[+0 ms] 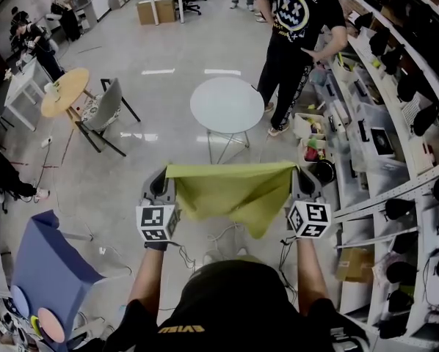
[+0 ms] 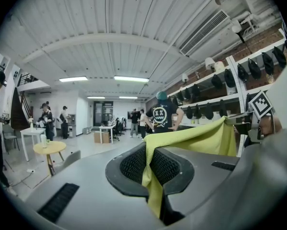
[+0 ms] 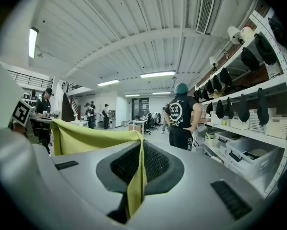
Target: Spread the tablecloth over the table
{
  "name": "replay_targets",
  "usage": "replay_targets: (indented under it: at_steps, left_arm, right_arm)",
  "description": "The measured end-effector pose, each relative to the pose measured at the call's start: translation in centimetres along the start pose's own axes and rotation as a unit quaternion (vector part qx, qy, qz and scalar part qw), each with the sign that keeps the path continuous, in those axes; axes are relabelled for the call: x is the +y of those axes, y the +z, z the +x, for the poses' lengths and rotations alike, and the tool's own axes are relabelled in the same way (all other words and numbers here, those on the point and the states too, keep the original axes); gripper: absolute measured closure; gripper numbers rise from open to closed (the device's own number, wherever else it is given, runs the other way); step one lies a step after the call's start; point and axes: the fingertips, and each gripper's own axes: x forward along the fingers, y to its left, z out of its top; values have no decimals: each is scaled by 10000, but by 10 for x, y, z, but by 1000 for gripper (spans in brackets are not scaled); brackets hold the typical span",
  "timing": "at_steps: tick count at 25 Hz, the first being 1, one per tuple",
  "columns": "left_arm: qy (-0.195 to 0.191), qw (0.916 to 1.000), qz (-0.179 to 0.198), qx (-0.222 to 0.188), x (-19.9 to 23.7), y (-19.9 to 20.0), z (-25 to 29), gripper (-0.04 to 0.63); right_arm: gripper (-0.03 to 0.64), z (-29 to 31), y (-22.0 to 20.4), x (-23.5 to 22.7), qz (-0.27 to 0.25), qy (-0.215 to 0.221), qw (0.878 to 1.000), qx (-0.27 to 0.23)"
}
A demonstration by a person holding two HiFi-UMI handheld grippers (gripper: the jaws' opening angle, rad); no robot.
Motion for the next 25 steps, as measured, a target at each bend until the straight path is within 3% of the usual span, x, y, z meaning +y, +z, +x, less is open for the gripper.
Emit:
replay_targets:
  at_steps: [14, 25]
  left_arm:
    - [103, 9999, 74, 108, -34, 2, 20, 574]
    - [488, 9984, 26, 271, -70, -2, 41, 574]
  right_arm:
    - [611, 17, -10, -43, 42, 187, 9998, 61]
    - [611, 54, -28, -87, 205, 583, 9980, 107]
